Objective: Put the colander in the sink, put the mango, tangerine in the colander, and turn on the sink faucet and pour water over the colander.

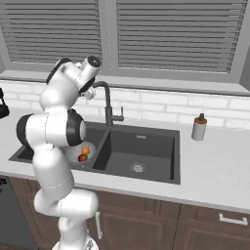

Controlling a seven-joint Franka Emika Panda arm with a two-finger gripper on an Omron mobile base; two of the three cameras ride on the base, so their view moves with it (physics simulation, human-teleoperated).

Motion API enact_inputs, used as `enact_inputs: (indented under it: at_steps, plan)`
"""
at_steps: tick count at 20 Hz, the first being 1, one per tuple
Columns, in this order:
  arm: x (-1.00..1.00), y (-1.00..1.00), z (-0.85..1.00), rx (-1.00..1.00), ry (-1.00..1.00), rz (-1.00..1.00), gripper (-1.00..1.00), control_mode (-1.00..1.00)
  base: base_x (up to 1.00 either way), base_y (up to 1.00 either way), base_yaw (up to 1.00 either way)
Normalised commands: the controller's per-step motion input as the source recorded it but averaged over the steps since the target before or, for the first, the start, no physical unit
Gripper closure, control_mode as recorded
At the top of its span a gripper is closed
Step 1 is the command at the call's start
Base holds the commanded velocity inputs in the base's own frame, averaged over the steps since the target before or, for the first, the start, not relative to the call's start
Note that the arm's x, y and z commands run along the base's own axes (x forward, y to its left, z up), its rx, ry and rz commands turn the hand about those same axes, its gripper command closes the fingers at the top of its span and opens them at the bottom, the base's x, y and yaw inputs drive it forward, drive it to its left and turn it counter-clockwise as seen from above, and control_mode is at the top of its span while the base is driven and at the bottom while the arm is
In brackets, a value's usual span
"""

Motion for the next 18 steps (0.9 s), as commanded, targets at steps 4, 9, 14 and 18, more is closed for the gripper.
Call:
enact_inputs:
  at_steps: [4,9,14,18]
  plan:
    - [0.15,0.28,-0.38,-0.09,0.0,0.0,-1.0,-1.0,0.0,0.0,0.0]
    - [0.15,0.33,-0.41,-0.1,0.0,0.0,-1.0,-1.0,0.0,0.0,0.0]
    - [0.07,0.17,-0.5,-0.12,0.0,0.0,-1.0,-1.0,0.0,0.0,0.0]
    - [0.01,0.03,-0.51,-0.1,0.0,0.0,-1.0,-1.0,0.0,0.0,0.0]
